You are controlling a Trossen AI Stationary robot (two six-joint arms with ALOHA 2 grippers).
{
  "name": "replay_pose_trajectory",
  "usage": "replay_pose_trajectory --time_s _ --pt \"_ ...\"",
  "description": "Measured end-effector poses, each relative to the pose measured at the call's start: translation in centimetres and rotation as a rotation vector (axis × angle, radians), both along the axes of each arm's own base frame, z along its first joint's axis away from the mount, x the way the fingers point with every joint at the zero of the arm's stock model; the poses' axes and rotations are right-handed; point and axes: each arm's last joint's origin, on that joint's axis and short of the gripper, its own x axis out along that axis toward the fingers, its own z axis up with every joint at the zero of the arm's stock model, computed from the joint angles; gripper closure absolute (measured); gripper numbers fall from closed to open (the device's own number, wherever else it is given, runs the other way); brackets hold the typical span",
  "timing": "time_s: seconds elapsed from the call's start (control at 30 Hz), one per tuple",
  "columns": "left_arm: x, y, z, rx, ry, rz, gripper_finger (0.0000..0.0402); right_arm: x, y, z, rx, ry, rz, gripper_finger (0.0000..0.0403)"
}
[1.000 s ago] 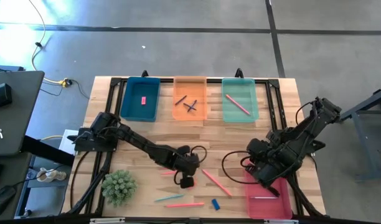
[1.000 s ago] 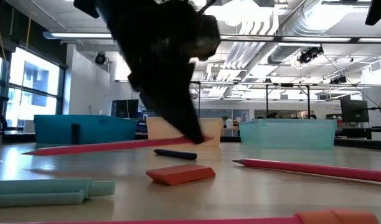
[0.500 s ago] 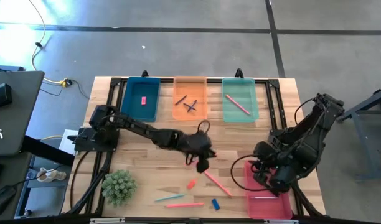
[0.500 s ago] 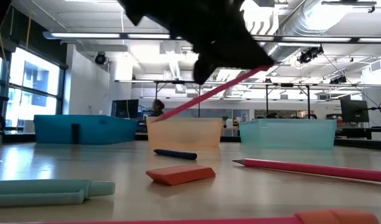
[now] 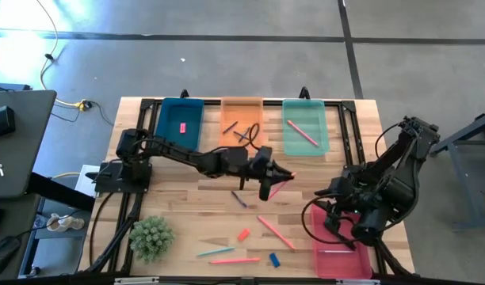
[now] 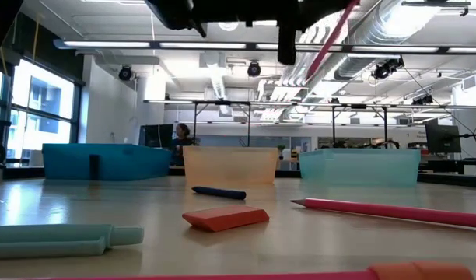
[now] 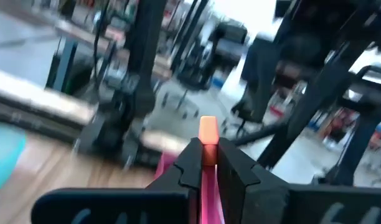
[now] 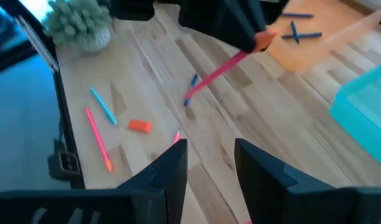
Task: Sort crayons/erasers/pens/pencils in bins
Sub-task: Put the top left pink pencil into the light green bin
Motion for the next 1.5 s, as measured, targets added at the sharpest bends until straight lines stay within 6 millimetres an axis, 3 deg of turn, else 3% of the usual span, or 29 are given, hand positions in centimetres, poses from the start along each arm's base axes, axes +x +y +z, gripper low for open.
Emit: replay_pose_trajectory --time_s 0.3,0.63,1.0,1.5 --pt "-0.3 1.1 1.9 0.047 -0.197 -0.030 0.0389 1.0 0.6 0.9 -0.088 -0.154 0.039 0.0277" --pt "-1.1 1.7 3.9 0.044 -0.413 -0.163 0.0389 3.2 -0.5 1.6 -0.169 -0.217 -0.010 0.0277" --pt "-1.4 1.7 4.6 0.028 -0.485 -0.188 0.0389 6.1 -2.2 2.7 -0.140 -0.280 -0.030 0.0277" --pt "-1.7 2.4 4.9 0.037 -0.524 -0.207 0.0389 7.7 -3.6 3.2 -0.060 -0.317 -0.074 0.0277"
